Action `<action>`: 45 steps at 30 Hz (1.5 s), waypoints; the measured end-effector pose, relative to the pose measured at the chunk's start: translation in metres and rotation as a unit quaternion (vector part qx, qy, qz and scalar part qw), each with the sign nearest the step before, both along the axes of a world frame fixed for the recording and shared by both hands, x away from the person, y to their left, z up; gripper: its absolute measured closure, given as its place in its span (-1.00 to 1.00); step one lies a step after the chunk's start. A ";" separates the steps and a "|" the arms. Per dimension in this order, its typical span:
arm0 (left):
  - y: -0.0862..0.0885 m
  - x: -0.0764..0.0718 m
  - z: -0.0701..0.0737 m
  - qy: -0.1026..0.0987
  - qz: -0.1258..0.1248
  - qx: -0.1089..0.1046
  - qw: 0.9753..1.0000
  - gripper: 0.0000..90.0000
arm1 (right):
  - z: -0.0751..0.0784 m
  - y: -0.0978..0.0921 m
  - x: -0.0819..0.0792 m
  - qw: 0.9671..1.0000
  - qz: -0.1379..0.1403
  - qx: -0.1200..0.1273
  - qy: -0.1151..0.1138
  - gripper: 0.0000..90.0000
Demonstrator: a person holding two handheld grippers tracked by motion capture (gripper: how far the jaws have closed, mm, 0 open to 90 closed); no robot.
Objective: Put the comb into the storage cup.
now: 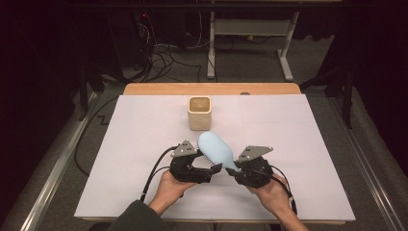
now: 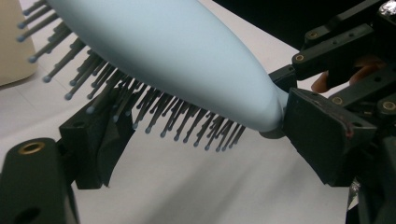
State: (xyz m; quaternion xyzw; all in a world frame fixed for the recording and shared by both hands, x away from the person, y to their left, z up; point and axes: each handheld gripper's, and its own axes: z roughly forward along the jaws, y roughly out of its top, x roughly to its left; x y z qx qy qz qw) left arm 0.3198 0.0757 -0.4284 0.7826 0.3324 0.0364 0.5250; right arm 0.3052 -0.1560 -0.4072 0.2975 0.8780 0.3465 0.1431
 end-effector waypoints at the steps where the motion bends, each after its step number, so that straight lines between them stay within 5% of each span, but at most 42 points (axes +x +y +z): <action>1: -0.001 0.000 0.000 0.002 0.001 -0.002 1.000 -0.62 | 0.000 0.001 0.000 1.000 0.002 -0.001 -0.001 0.57; 24: -0.012 0.003 0.003 0.010 0.014 0.001 1.000 -0.62 | -0.002 0.016 -0.006 1.000 0.021 -0.006 -0.010 0.57; 36: -0.008 0.000 0.012 0.027 0.031 0.004 0.999 -0.36 | -0.003 0.024 -0.004 1.000 0.020 -0.015 -0.014 0.57; 45: 0.003 0.001 0.021 0.042 0.030 -0.020 0.998 -0.10 | -0.001 0.033 0.000 0.999 0.025 -0.026 -0.028 0.57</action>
